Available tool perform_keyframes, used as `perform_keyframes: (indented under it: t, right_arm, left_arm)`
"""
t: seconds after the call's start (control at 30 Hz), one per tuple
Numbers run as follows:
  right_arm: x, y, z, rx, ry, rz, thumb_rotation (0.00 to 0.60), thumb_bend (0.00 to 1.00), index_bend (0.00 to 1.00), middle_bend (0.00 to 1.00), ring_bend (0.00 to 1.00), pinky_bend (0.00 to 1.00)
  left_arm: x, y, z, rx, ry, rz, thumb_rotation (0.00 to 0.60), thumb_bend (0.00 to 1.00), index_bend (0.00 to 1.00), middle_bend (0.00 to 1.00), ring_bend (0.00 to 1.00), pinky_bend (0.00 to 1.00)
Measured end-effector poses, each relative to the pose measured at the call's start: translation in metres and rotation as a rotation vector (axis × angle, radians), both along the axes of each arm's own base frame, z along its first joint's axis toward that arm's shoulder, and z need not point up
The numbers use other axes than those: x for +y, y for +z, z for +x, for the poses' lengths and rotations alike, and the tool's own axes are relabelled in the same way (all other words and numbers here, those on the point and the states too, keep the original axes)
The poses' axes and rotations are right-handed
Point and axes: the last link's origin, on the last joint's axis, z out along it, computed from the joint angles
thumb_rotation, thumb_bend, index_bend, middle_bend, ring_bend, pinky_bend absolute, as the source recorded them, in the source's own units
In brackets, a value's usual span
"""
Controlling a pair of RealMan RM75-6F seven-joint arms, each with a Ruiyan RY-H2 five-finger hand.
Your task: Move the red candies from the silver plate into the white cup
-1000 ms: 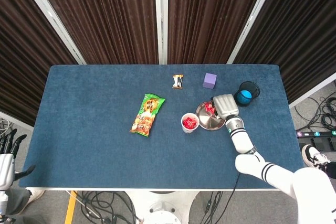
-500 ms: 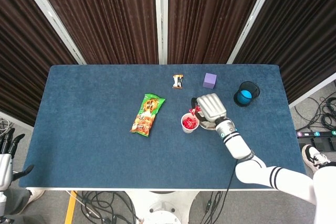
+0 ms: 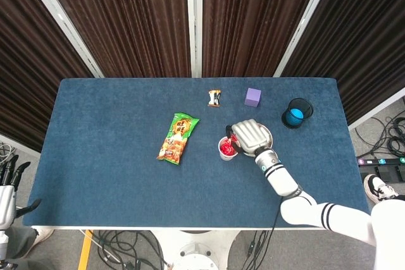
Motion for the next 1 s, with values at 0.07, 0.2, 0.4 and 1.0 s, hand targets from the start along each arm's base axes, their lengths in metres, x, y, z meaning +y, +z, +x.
perform_keyframes:
  t: [0.07,0.2,0.4,1.0]
  right_arm:
    - [0.001,0.001,-0.001,0.002,0.000,0.001,0.600,0.35,0.46,1.00,0.94,1.00]
    - [0.002,0.001,-0.001,0.004,0.000,0.008,0.600,0.35,0.41,1.00,0.94,1.00]
    - [0.001,0.004,0.001,-0.014,0.006,-0.006,0.600,0.35,0.39,1.00,0.94,1.00]
    - [0.085,0.138,-0.109,-0.050,-0.063,-0.344,0.600,0.37,0.12,0.15,0.04,0.16]
  left_arm:
    - [0.000,0.000,0.000,0.000,-0.001,0.000,0.600,0.00,0.21,0.12,0.10,0.12]
    - [0.000,0.000,0.001,0.001,-0.002,0.001,0.600,0.00,0.21,0.12,0.10,0.12]
    - [-0.001,0.000,0.000,0.002,0.004,0.001,0.600,0.00,0.21,0.12,0.10,0.12]
    - [0.016,0.000,0.015,0.006,-0.060,-0.002,0.600,0.00,0.21,0.12,0.10,0.12]
